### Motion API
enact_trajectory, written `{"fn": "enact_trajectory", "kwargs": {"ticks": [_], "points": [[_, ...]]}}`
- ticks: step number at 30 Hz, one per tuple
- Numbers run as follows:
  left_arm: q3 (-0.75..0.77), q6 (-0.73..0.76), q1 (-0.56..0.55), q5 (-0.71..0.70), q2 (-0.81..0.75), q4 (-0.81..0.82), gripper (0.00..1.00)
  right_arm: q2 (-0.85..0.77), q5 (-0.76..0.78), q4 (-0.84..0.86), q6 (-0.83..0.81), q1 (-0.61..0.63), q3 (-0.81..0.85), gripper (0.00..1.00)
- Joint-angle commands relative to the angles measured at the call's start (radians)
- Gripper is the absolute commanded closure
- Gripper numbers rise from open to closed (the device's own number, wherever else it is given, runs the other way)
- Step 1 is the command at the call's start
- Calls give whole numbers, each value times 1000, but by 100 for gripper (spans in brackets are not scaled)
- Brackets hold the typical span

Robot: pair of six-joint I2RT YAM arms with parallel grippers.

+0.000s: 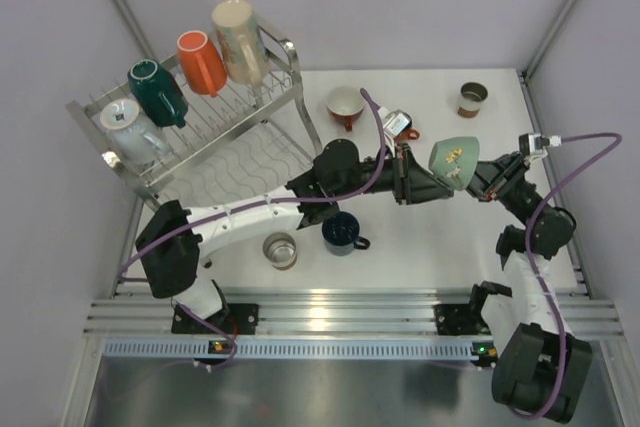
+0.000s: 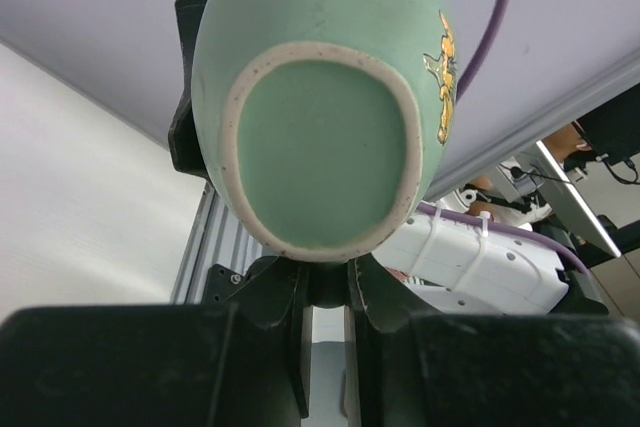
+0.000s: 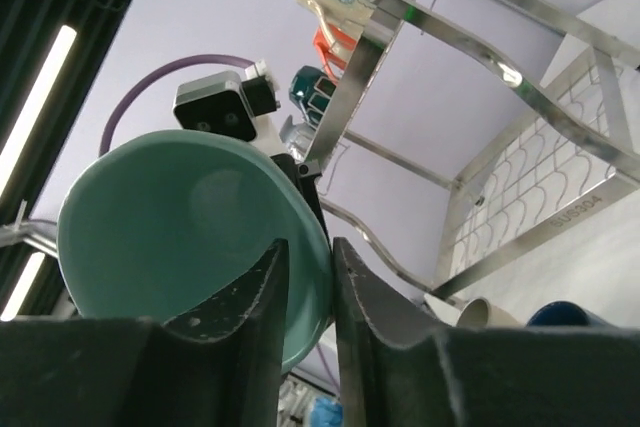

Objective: Load the cups into the dish rack
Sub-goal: Pass the cup from the right arm to the left, then place the cup upside down on the dish rack

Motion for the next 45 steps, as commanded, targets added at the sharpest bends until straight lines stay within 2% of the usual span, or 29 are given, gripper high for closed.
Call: {"fn": "enact_trajectory", "kwargs": {"ticks": [1, 2, 4, 5, 9, 11, 14, 16, 17, 19, 20, 22, 23, 30, 33, 45], "points": [[-24, 52, 11, -53, -37, 86, 100, -32, -49, 232, -43, 9, 10, 74], [-34, 58, 11, -58, -41, 84, 100, -41, -49, 226, -46, 9, 7, 67], [-63, 63, 11, -70, -61, 77, 100, -54, -49, 187, -58, 9, 4, 61], [-81, 69, 11, -76, -67, 72, 100, -74, -52, 164, -81, 9, 1, 54], [-126, 102, 15, -114, -116, 3, 100, -149, -60, -13, -183, 9, -30, 35], [-152, 135, 17, -151, -148, -41, 100, -204, -62, -223, -298, 9, -38, 25], [-196, 179, 17, -232, -193, -135, 100, -258, -54, -504, -459, 9, -26, 16], [-222, 202, 17, -277, -214, -193, 100, -272, -43, -656, -544, 9, 14, 12], [-247, 211, 15, -324, -236, -214, 100, -288, -36, -801, -631, 9, 49, 9], [-265, 234, 17, -370, -259, -253, 100, -307, -6, -941, -725, 9, 95, 6], [-277, 244, 17, -419, -277, -303, 100, -316, 3, -1083, -816, 9, 143, 3], [-285, 271, 17, -461, -296, -354, 100, -321, 29, -1188, -907, 9, 183, 2], [-294, 280, 17, -538, -310, -397, 100, -321, 37, -1239, -923, 9, 209, 1], [-313, 322, 23, -775, -348, -602, 100, -324, 41, -1247, -923, 9, 214, 1], [-324, 322, 37, -826, -353, -664, 100, -327, 38, -1250, -923, 9, 218, 1], [-342, 288, 201, -884, -362, -799, 100, -342, 44, -1308, -972, 20, 240, 1]]}}
